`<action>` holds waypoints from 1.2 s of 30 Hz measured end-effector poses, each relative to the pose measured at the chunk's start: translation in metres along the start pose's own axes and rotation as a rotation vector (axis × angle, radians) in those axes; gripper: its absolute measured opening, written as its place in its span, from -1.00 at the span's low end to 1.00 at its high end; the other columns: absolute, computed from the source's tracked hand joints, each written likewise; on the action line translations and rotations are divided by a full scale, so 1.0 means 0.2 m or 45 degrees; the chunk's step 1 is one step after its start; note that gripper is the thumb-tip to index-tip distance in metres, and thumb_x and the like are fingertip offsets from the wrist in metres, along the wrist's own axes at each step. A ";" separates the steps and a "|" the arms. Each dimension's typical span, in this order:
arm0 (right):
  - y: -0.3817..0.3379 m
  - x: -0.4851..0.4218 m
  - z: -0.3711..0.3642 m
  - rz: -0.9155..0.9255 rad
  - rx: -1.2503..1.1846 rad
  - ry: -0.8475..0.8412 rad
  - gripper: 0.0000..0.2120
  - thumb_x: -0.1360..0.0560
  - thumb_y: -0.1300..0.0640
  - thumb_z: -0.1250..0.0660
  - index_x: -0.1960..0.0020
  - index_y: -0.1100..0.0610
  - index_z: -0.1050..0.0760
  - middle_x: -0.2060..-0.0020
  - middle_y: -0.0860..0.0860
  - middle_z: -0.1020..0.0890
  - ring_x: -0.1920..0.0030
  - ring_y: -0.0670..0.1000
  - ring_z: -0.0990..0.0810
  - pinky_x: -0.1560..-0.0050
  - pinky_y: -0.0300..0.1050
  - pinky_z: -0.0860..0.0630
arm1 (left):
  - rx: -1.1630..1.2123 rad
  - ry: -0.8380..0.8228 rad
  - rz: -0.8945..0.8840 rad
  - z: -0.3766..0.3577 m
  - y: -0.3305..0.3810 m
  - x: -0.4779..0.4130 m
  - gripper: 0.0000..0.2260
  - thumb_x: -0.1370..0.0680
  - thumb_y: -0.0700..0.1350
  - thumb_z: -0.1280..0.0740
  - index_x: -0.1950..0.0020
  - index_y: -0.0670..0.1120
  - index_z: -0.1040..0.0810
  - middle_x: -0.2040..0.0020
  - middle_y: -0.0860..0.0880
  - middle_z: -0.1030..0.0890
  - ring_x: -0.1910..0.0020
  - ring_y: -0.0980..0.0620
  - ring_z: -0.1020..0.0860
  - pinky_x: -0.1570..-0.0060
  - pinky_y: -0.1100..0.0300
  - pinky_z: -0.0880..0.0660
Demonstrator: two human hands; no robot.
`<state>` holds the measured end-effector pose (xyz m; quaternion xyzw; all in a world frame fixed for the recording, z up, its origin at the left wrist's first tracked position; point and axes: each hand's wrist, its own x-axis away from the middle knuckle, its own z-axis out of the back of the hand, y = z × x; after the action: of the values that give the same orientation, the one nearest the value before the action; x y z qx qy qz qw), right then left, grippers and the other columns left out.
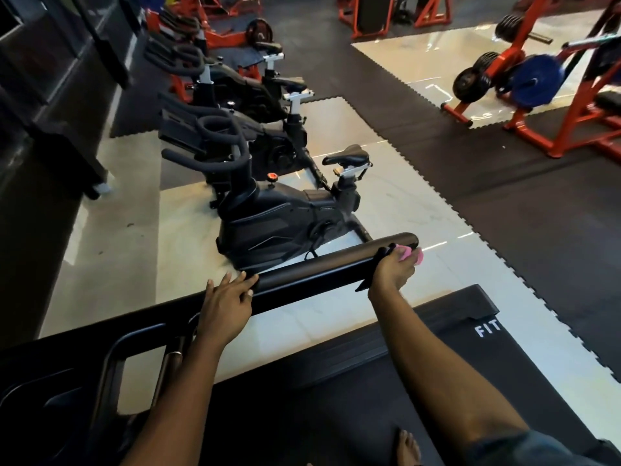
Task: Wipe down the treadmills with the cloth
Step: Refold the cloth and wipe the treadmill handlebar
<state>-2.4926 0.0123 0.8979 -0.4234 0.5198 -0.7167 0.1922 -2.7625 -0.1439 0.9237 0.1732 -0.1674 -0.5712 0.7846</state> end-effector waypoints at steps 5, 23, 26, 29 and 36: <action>-0.04 0.05 0.08 0.613 0.466 -0.068 -0.45 -0.71 -0.07 -0.10 -0.62 -0.28 0.04 -0.63 0.00 -0.08 -0.55 0.25 -0.14 -0.44 0.26 -0.27 | 0.024 0.223 0.082 -0.16 0.33 -0.07 -0.70 -0.67 -0.05 -0.25 -0.38 -0.04 -0.57 -0.42 -0.06 -0.52 -0.54 -0.07 -0.29 -0.56 -0.07 0.20; -0.40 -0.52 0.10 1.819 1.948 -1.215 -0.48 -0.63 -0.33 0.12 -0.26 -0.04 -0.42 -0.17 0.04 -0.58 -0.11 0.19 -0.61 -0.19 0.28 -0.28 | -0.344 0.521 0.704 -0.45 0.66 -0.28 -0.65 -0.68 0.11 -0.12 -0.26 0.06 -0.63 -0.36 0.07 -0.57 -0.49 -0.02 -0.33 -0.53 -0.19 0.24; -0.42 -0.53 0.02 1.820 1.841 -1.256 -0.54 -0.66 -0.23 0.09 -0.13 0.00 -0.48 -0.05 0.06 -0.64 -0.04 0.18 -0.63 -0.14 0.17 -0.35 | -0.381 0.521 0.734 -0.45 0.67 -0.30 -0.65 -0.67 0.12 -0.12 -0.26 0.07 -0.63 -0.35 0.07 -0.58 -0.50 -0.03 -0.32 -0.54 -0.20 0.22; -0.40 -0.57 -0.03 1.727 1.640 -1.294 -0.57 -0.70 -0.15 0.03 -0.06 0.04 -0.55 0.05 0.07 -0.68 -0.01 0.17 -0.62 -0.04 0.06 -0.38 | -0.232 0.479 0.884 -0.46 0.69 -0.32 -0.68 -0.65 0.12 -0.19 -0.31 0.06 -0.59 -0.39 0.02 -0.54 -0.54 -0.03 -0.24 -0.52 -0.17 0.29; -0.81 -0.60 -0.19 0.356 0.026 -1.780 -0.39 -0.50 -0.30 -0.37 -0.17 0.24 -0.59 -0.06 0.12 -0.70 -0.06 0.03 -0.66 -0.18 -0.05 -0.55 | 1.263 0.306 0.287 -0.24 1.20 -0.62 -0.68 -0.61 -0.17 -0.29 -0.36 0.02 -0.48 -0.25 -0.07 -0.59 -0.31 -0.02 -0.52 -0.27 0.22 -0.44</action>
<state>-2.4291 0.1830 0.9921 -0.7115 0.3173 -0.2509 0.5746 -2.5752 0.0472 0.9837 0.5693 -0.3444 -0.3112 0.6786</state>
